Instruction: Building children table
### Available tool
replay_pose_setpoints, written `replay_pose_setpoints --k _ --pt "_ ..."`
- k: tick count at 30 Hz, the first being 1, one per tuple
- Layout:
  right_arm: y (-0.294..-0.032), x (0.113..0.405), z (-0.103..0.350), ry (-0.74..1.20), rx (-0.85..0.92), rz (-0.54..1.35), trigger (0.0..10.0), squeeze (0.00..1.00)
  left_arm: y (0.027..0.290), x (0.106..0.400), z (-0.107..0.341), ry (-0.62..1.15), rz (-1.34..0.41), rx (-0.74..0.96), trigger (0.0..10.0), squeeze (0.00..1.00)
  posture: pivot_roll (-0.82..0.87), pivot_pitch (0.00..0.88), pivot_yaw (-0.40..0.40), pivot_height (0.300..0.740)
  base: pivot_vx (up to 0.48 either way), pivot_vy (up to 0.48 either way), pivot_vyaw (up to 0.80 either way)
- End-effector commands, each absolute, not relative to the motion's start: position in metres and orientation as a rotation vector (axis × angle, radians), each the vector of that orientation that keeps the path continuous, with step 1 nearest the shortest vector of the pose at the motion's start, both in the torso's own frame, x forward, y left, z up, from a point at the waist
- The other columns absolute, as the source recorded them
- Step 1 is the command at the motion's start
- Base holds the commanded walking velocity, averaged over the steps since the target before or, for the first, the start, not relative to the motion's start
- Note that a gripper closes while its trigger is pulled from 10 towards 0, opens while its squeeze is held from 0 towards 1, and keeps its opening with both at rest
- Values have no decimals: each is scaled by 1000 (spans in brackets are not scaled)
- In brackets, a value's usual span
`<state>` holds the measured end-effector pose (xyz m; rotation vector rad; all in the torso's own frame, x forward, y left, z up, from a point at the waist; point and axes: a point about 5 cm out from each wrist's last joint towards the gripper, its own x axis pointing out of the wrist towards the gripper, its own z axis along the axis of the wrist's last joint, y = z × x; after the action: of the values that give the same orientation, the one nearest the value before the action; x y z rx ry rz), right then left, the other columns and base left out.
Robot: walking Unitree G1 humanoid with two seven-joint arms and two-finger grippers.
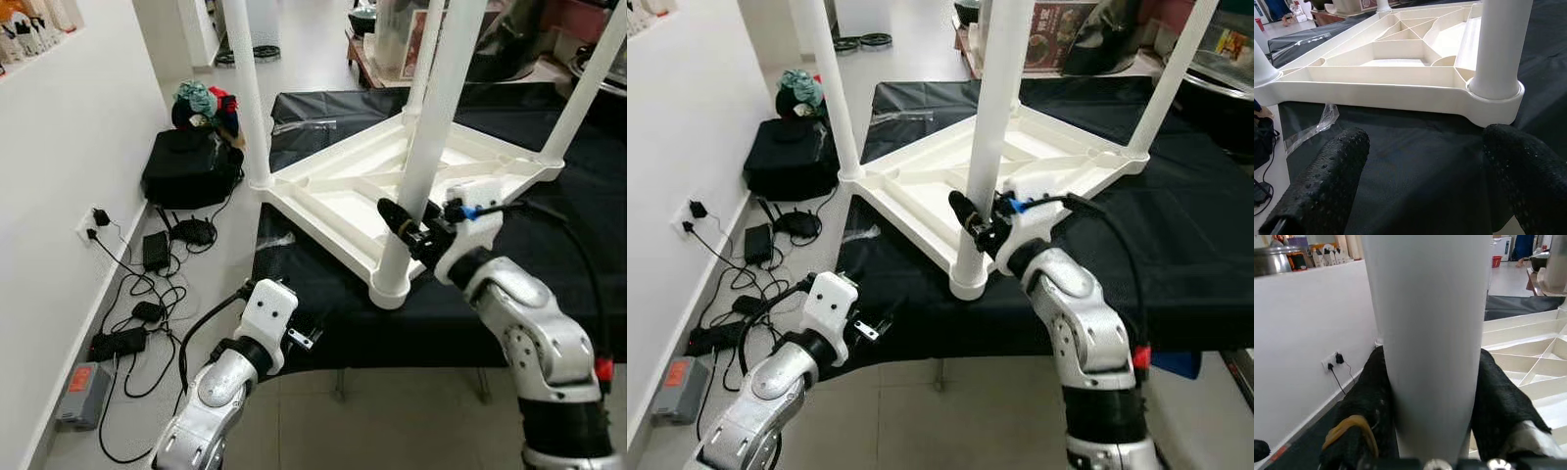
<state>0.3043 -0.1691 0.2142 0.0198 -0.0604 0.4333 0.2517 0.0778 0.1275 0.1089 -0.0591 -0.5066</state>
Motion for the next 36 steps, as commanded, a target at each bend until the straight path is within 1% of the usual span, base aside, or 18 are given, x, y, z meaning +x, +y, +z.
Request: replay_pose_setpoints --k 1,5,8,9,11,13,16,17,18,20,25,27,28,29,30,34,35,36 --pt "-164 306 216 -58 43 487 0 0 80 252 128 -53 -493 110 10000 0 65 42 -12 740 0 0 0" --pt "-168 297 230 -102 97 609 0 0 80 252 128 -49 -493 111 10000 0 65 42 -12 740 0 0 0" --pt "-190 280 246 -119 154 758 0 0 79 252 127 -43 -495 111 10000 0 57 43 -6 740 0 0 0" --pt "-190 280 246 -119 154 758 0 0 79 252 127 -43 -495 111 10000 0 57 43 -6 740 0 0 0" --pt "-205 269 248 -93 152 831 0 0 79 252 126 -38 -497 111 10000 0 56 43 -8 740 0 0 0" --pt "-205 269 248 -93 152 831 0 0 79 252 126 -38 -497 111 10000 0 56 43 -8 740 0 0 0" --pt "-239 256 243 -9 129 868 0 0 78 252 125 -35 -500 110 10000 0 50 47 -3 740 0 0 0" --pt "-252 255 241 16 125 842 0 0 78 252 125 -33 -501 109 10000 0 50 47 -3 740 0 0 0" --pt "-252 255 241 16 125 842 0 0 78 252 125 -33 -501 109 10000 0 50 47 -3 740 0 0 0" --pt "-286 251 229 97 100 779 0 0 77 251 125 -30 -503 108 10000 0 49 50 -7 740 0 0 0" --pt "-307 251 212 198 50 700 0 0 76 251 126 -29 -503 108 10000 0 54 51 -6 740 0 0 0" --pt "-337 266 198 268 -113 456 0 0 76 251 126 -30 -506 109 10000 0 58 50 -7 740 0 0 0" --pt "-337 266 198 268 -113 456 0 0 76 251 126 -30 -506 109 10000 0 58 50 -7 740 0 0 0" --pt "-351 274 195 278 -164 315 0 0 76 251 126 -31 -507 107 10000 0 56 50 -7 740 0 0 0" --pt "-360 282 199 249 -191 202 0 0 75 250 126 -33 -516 107 10000 0 57 48 -10 740 0 0 0" --pt "-365 294 212 164 -182 100 0 0 73 248 126 -38 -533 114 10000 0 65 46 -13 740 0 0 0" --pt "-365 305 238 2 -107 68 0 0 72 247 125 -39 -532 120 10000 0 73 42 -12 740 0 0 0" --pt "-365 309 253 -81 -57 66 0 0 73 247 125 -39 -530 121 10000 0 73 38 -13 740 0 0 0"
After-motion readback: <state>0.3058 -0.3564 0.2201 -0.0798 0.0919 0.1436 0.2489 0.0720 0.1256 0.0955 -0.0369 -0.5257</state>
